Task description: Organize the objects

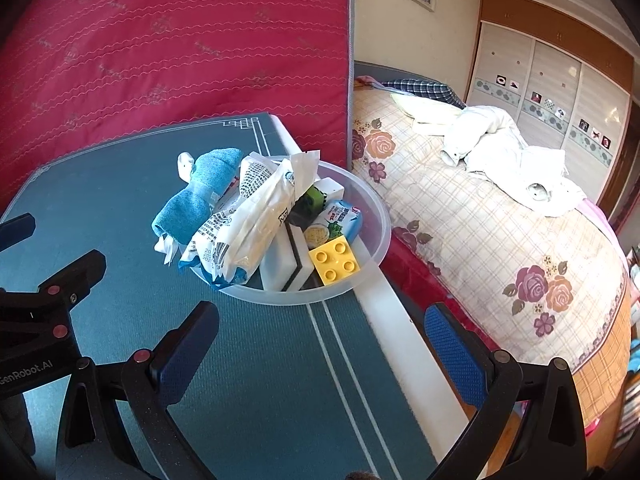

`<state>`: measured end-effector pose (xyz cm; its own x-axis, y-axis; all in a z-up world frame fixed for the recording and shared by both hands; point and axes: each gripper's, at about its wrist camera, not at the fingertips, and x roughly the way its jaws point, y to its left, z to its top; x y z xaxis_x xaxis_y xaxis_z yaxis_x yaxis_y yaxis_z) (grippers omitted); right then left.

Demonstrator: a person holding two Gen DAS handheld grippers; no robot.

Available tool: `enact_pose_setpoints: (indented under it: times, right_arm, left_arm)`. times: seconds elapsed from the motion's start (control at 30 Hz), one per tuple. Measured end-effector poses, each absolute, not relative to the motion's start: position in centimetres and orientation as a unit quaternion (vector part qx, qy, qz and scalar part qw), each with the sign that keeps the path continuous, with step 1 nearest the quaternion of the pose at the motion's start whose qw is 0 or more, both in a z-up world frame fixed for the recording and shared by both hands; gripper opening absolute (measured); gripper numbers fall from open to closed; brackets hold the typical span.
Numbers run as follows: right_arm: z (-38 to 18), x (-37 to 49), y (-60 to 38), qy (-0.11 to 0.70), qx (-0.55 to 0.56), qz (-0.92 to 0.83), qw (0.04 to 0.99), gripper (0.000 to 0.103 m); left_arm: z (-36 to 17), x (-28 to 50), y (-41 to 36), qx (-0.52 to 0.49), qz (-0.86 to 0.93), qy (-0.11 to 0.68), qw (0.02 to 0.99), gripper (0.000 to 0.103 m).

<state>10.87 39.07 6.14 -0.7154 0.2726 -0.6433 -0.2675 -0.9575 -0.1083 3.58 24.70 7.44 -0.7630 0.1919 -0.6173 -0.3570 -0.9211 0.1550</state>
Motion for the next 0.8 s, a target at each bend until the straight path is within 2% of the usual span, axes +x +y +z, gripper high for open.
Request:
enact_pose_setpoints:
  times: [0.8]
  right_arm:
    - [5.75,10.96,39.15,-0.001,-0.354,0.924,0.147,0.103]
  left_arm:
    - [7.27,3.59,24.72,-0.311,0.929,0.134,0.151,0.103]
